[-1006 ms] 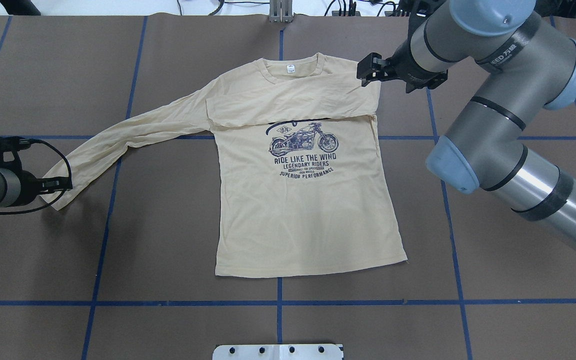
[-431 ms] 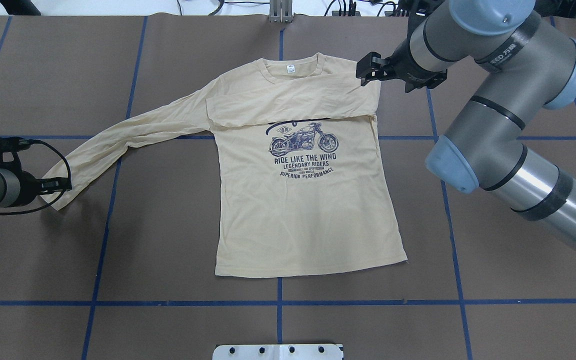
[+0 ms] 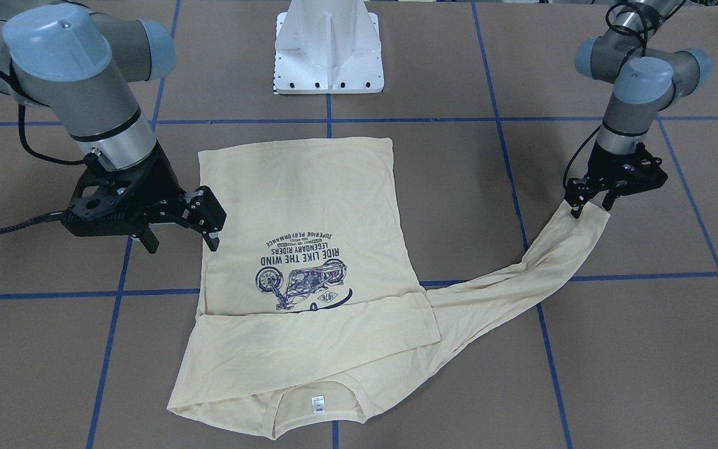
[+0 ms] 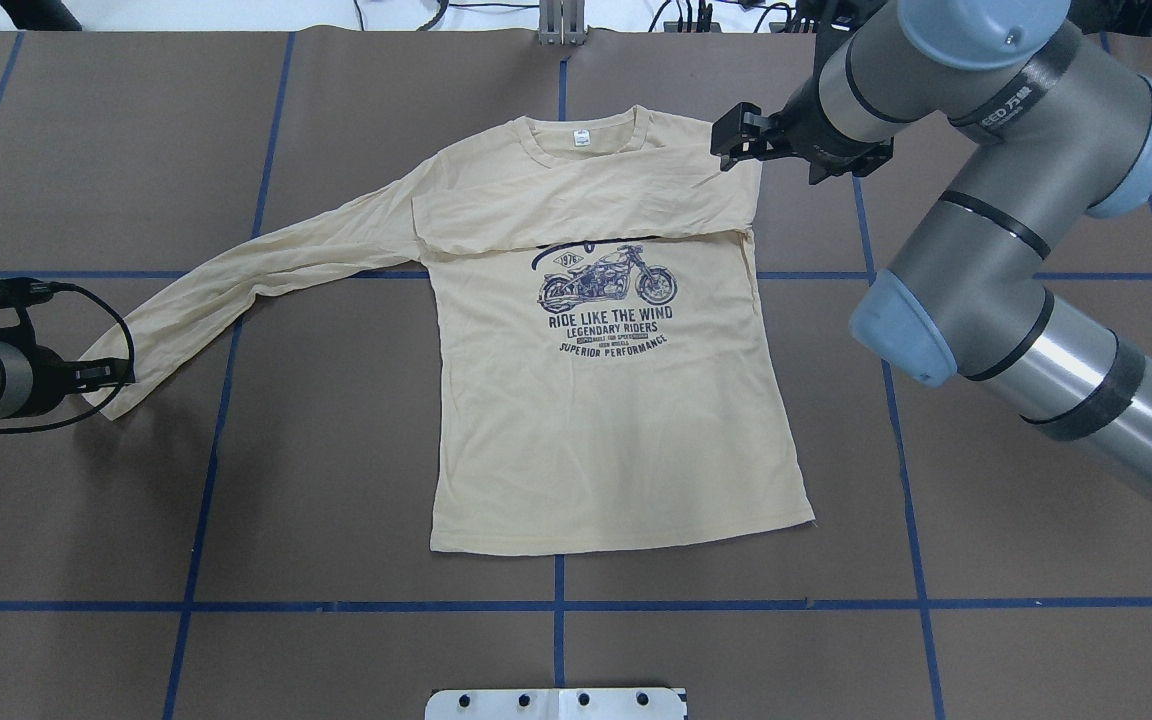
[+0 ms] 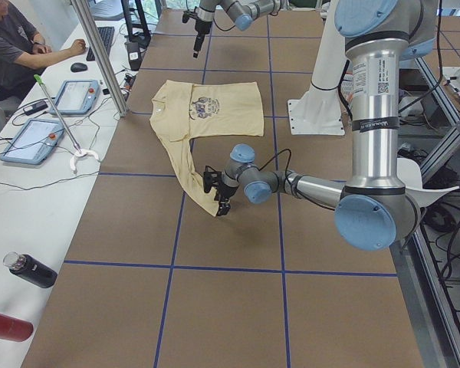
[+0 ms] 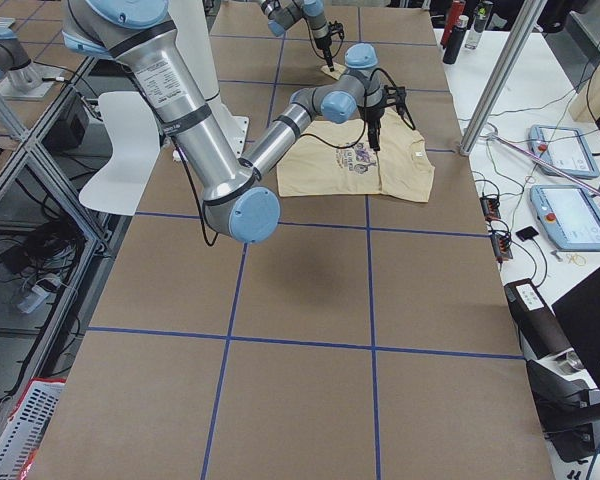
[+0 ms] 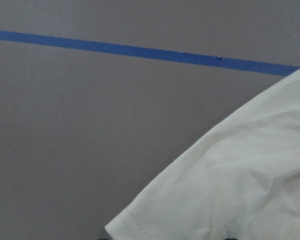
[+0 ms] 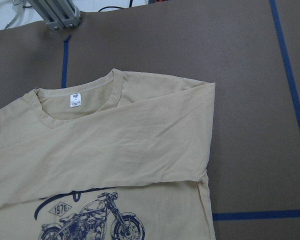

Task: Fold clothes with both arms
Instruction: 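Grasp the cuff of the sleeve nearest the left gripper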

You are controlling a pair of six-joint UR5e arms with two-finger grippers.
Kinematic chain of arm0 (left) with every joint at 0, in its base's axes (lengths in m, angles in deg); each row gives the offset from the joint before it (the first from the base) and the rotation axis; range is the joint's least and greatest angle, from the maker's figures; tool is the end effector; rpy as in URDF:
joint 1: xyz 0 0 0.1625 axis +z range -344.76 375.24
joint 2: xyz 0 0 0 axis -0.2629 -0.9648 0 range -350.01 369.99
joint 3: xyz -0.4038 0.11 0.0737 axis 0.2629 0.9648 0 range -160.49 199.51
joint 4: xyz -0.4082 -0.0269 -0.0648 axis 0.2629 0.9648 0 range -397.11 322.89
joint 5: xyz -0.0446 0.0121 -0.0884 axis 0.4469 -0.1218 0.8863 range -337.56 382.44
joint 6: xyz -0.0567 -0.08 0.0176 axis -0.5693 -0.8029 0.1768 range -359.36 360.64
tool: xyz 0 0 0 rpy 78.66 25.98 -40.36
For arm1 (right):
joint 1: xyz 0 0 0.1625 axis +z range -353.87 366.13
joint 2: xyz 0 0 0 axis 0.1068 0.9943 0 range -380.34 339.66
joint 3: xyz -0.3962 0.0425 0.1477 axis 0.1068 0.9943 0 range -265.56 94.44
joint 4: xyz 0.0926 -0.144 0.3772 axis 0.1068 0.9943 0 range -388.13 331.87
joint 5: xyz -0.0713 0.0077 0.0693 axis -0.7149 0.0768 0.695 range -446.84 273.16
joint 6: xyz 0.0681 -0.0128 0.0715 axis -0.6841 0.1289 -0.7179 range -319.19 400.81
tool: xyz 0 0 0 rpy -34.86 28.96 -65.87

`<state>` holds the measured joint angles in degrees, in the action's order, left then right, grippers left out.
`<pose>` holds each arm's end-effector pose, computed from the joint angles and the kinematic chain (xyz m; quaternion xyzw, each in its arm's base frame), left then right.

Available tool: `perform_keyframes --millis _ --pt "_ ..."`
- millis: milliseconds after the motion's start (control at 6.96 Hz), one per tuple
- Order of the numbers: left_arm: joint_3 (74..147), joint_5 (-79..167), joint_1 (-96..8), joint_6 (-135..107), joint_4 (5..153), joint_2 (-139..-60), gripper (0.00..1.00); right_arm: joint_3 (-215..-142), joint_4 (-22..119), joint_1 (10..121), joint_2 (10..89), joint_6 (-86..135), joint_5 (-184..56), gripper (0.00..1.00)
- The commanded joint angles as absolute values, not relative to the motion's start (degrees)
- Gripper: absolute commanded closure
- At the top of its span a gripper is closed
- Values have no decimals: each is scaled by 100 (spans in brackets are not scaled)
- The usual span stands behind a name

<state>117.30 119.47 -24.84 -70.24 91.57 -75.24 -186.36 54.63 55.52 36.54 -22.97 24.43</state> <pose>0.3019 -0.4124 0.5727 0.1256 0.3372 -0.1482 0.9212 -0.3490 -0.5563 0.2268 0.1286 -0.4373 0.1000 0.8844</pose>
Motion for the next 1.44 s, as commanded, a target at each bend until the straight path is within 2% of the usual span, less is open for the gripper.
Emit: perform_keyframes --millis 0,287,431,719,1006,1293 --pt "11759 11947 -2484 -7046 9157 -7526 57 -18637 5458 5552 3652 -2300 2443 0" --pt "11838 11956 -2484 -7046 9157 -7526 81 -18637 5466 5552 3661 -2309 2443 0" --pt "11873 11956 -2484 -7046 9157 -7526 97 -18637 5466 5552 3661 -2309 2443 0" --pt "12161 12182 -2493 -7046 9035 -7517 100 -18628 5466 5561 3687 -2309 2443 0" --pt "12916 12630 -2501 -7046 8438 -7587 100 -18637 5458 5561 3696 -2309 2452 0" --pt "12868 12729 -2885 -7064 8383 -8137 100 -18628 5466 5570 3723 -2283 2487 0"
